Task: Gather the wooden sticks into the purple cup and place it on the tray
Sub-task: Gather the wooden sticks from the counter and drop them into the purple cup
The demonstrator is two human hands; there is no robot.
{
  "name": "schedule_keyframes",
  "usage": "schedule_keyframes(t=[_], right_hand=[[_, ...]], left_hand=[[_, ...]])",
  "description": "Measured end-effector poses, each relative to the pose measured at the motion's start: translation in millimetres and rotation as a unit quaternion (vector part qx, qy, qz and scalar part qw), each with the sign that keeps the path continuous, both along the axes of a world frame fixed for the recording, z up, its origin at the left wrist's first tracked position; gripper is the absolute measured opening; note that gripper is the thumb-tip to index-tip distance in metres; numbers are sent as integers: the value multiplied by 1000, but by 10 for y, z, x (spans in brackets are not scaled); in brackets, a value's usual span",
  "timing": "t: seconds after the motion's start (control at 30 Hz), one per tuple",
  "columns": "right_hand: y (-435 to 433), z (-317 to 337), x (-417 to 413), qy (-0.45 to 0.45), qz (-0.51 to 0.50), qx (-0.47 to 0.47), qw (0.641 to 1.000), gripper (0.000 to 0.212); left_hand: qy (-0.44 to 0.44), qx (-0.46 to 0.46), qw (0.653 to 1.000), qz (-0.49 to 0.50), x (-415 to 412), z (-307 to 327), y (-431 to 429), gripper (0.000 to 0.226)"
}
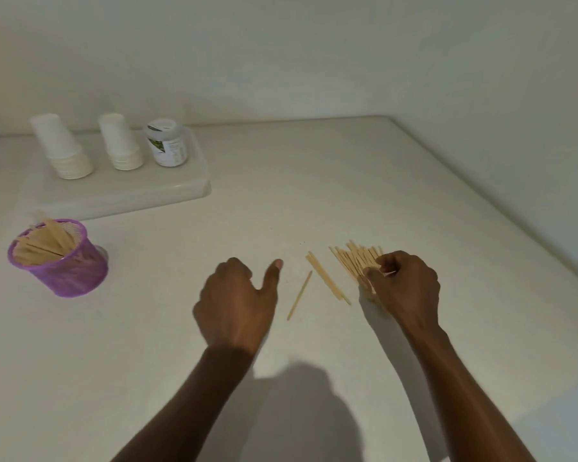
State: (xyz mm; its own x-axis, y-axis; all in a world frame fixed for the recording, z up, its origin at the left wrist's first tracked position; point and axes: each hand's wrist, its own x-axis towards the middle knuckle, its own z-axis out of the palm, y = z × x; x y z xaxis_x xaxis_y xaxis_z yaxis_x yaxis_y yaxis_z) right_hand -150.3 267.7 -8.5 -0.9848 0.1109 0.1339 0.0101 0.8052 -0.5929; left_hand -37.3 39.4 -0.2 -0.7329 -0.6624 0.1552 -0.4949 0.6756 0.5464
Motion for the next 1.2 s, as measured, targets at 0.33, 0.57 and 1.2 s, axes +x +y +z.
schedule_keyframes(t=[0.33,0.57,1.2], right_hand=[[5,-150,-178,-40,44,116,991,58],[-35,-176,-269,-36,66,119,990,52],[-38,49,-410,-92,99,117,984,21]], left_hand=[[-162,-114,977,-82,-534,-135,742,89],[-172,-43,980,-92,-750,-28,780,39],[-166,-95,972,-135,-652,73,518,49]])
